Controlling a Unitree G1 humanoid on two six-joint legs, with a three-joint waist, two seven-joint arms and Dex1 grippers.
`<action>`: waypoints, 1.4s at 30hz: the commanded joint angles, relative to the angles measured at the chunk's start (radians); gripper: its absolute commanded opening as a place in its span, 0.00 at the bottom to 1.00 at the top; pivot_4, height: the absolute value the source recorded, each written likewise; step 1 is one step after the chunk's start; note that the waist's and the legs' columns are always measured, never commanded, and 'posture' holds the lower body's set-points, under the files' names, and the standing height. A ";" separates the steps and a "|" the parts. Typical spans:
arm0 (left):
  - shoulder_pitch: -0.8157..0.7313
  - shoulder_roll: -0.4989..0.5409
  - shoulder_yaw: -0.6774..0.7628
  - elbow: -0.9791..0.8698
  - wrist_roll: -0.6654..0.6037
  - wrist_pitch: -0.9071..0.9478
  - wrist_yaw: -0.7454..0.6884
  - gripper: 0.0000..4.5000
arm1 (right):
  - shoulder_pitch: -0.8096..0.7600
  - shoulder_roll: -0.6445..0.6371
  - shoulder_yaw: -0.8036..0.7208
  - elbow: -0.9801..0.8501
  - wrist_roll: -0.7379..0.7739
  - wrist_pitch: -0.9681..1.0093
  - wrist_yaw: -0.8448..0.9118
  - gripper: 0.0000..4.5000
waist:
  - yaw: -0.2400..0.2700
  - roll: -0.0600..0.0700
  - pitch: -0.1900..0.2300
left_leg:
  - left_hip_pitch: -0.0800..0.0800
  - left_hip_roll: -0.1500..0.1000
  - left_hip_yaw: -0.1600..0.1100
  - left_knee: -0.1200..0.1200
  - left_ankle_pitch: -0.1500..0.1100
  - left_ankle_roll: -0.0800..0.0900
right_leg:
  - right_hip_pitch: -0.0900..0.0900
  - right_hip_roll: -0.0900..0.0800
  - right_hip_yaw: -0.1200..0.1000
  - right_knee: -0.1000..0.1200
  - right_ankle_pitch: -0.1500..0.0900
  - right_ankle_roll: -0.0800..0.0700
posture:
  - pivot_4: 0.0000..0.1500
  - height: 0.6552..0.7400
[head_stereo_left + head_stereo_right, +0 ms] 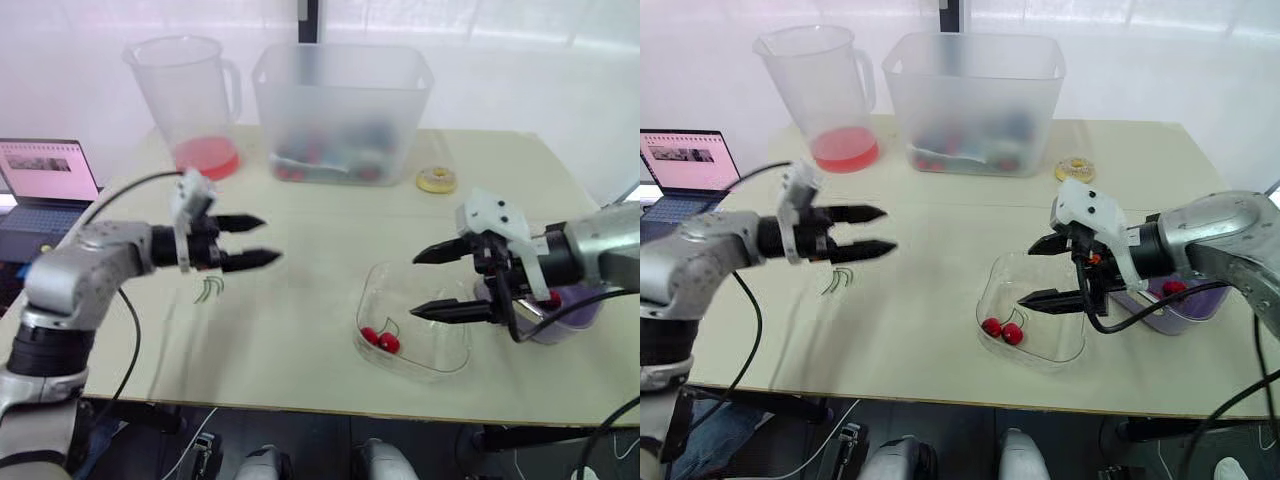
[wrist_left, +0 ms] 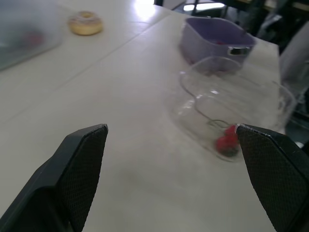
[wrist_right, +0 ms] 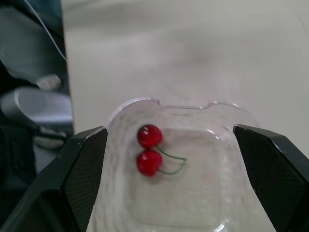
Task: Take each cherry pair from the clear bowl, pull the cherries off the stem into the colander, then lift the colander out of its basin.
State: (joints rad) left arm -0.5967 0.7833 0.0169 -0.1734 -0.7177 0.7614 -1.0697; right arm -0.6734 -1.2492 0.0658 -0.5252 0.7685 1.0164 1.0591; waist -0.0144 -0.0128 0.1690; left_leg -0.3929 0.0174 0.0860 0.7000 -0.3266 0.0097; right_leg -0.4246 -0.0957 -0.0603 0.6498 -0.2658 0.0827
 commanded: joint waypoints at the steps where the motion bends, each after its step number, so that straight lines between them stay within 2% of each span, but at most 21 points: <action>1: 0.031 0.024 0.012 -0.097 -0.020 -0.023 -0.053 0.99 | -0.019 0.019 0.098 0.021 -0.127 -0.093 0.036 1.00 | 0.000 0.000 0.000 | 0.000 0.000 0.000 0.000 0.000 0.000 | 0.000 0.000 0.000 0.000 0.000 0.000 | 1.00 0.62; 6: 0.080 0.021 0.024 -0.140 -0.011 -0.023 -0.027 0.99 | -0.021 0.088 0.281 0.143 -0.408 -0.343 0.072 1.00 | 0.003 0.000 0.000 | 0.000 0.000 0.000 0.000 0.000 0.000 | 0.000 0.000 0.000 0.000 0.000 0.000 | 1.00 0.62; 13: 0.109 0.012 0.026 -0.139 0.020 -0.042 0.019 0.99 | 0.035 0.131 0.343 0.159 -0.519 -0.461 0.167 1.00 | 0.005 0.000 0.000 | -0.002 -0.001 0.000 0.001 0.000 0.001 | 0.000 -0.001 -0.001 -0.001 0.000 0.000 | 1.00 0.62; 20: 0.103 0.007 0.000 -0.105 0.087 -0.080 0.043 0.99 | 0.062 0.221 0.372 0.195 -0.588 -0.484 0.185 1.00 | 0.004 0.000 0.000 | -0.001 -0.001 -0.001 0.001 0.000 0.000 | 0.000 0.000 -0.002 0.001 0.000 0.000 | 1.00 0.62; 22: 0.102 0.001 -0.003 -0.098 0.096 -0.082 0.043 1.00 | 0.075 0.233 0.384 0.202 -0.615 -0.494 0.189 0.86 | 0.004 0.000 0.000 | -0.001 -0.001 -0.001 0.001 0.000 0.000 | 0.000 0.000 -0.002 0.001 0.000 0.000 | 1.00 0.62; 23: 0.100 -0.001 -0.003 -0.097 0.098 -0.082 0.043 1.00 | 0.084 0.239 0.388 0.203 -0.624 -0.495 0.191 0.83 | 0.006 0.000 0.000 | -0.001 -0.001 -0.001 0.001 0.000 0.000 | 0.000 0.000 -0.002 0.001 0.000 0.000 | 1.00 0.62; 27: 0.095 -0.012 -0.004 -0.088 0.105 -0.082 0.046 1.00 | 0.110 0.262 0.387 0.220 -0.656 -0.502 0.185 0.39 | 0.006 0.000 0.000 | -0.001 -0.001 -0.001 0.002 0.000 0.000 | 0.000 0.000 -0.002 0.001 0.000 0.000 | 1.00 0.62; 34: 0.097 -0.023 -0.010 -0.082 0.118 -0.090 0.050 1.00 | 0.073 0.238 0.355 0.251 -0.714 -0.602 0.227 0.39 | 0.005 0.000 0.000 | -0.001 -0.001 -0.001 0.002 0.000 0.000 | 0.000 0.000 -0.002 0.001 0.000 0.000 | 1.00 0.62; 42: 0.077 -0.047 -0.034 -0.057 0.144 -0.111 0.040 1.00 | -0.049 0.230 0.388 0.455 -0.851 -1.122 0.345 0.39 | 0.004 0.000 0.000 | -0.001 -0.001 0.000 0.002 0.000 0.000 | 0.000 0.002 -0.002 0.001 0.000 0.000 | 1.00 0.62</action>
State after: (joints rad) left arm -0.4991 0.7360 -0.0235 -0.2256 -0.5823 0.6758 -1.0229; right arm -0.6982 -1.0223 0.4614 -0.1002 -0.0621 -0.0091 1.3762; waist -0.0109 -0.0130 0.1693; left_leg -0.3933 0.0164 0.0858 0.7019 -0.3267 0.0100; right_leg -0.4244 -0.0934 -0.0621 0.6507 -0.2659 0.0830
